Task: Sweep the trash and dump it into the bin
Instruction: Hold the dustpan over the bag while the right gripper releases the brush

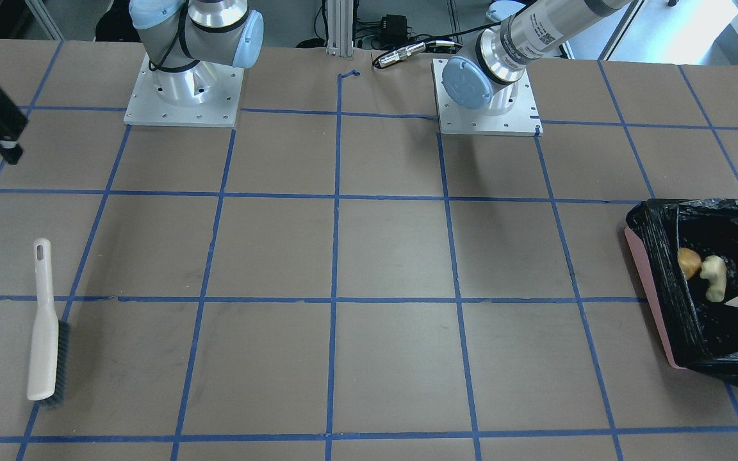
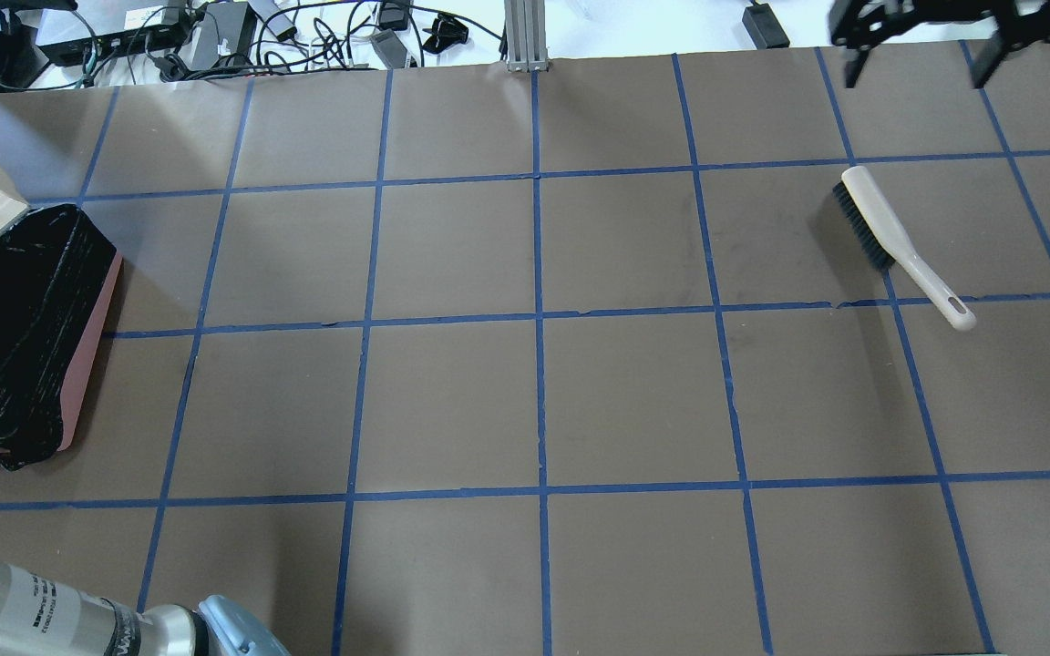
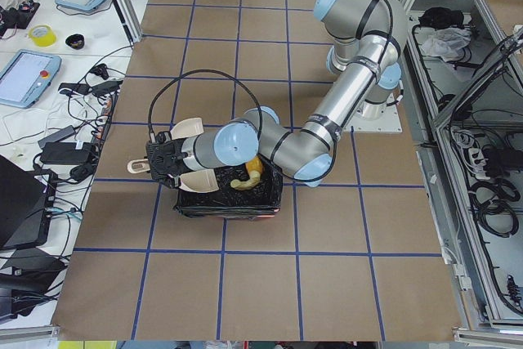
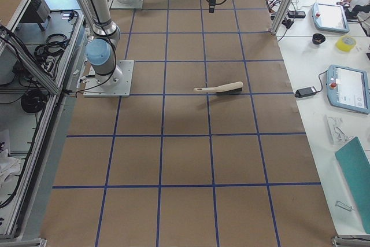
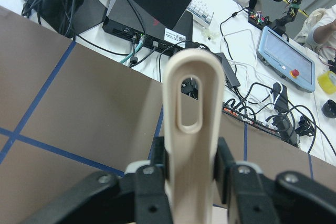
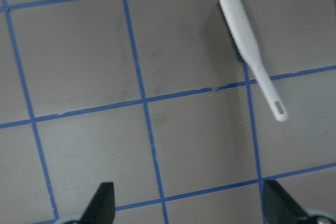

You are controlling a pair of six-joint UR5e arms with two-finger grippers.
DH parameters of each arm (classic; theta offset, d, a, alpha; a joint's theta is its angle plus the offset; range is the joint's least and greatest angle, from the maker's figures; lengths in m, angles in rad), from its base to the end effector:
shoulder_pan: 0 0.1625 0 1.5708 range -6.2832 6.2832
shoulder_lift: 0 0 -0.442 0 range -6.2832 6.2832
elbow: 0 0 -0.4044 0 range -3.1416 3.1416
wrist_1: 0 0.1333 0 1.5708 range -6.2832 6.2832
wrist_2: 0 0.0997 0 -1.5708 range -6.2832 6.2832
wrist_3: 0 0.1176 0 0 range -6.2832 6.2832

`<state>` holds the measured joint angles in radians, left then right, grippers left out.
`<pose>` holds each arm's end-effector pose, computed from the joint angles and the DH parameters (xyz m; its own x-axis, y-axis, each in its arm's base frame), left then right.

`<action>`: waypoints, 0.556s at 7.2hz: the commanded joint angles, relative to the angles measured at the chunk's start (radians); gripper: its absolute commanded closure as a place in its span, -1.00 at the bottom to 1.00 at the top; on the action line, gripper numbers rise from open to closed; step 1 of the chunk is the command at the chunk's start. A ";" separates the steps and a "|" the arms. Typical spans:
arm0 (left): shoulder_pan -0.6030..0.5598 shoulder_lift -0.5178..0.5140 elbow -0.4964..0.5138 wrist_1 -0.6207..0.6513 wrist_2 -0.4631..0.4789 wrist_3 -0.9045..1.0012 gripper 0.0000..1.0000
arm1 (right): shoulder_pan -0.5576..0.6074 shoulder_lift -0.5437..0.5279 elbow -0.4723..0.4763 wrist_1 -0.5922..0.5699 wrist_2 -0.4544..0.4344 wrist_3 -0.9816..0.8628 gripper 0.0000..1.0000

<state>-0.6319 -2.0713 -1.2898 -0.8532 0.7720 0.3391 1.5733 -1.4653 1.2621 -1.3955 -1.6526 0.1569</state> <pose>0.4634 -0.6089 0.4378 -0.8849 -0.1675 0.4347 -0.4396 0.6093 -0.6599 0.1251 -0.5452 0.5693 -0.9848 0.1560 0.0763 0.1533 0.9874 -0.0403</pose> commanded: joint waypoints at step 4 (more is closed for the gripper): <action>0.001 0.143 -0.269 0.225 -0.124 0.335 1.00 | 0.108 -0.030 0.174 -0.188 0.063 -0.060 -1.00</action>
<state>-0.6322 -1.9628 -1.4660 -0.6784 0.6740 0.5663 1.6872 -1.4841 1.4115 -1.5701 -1.6022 0.1453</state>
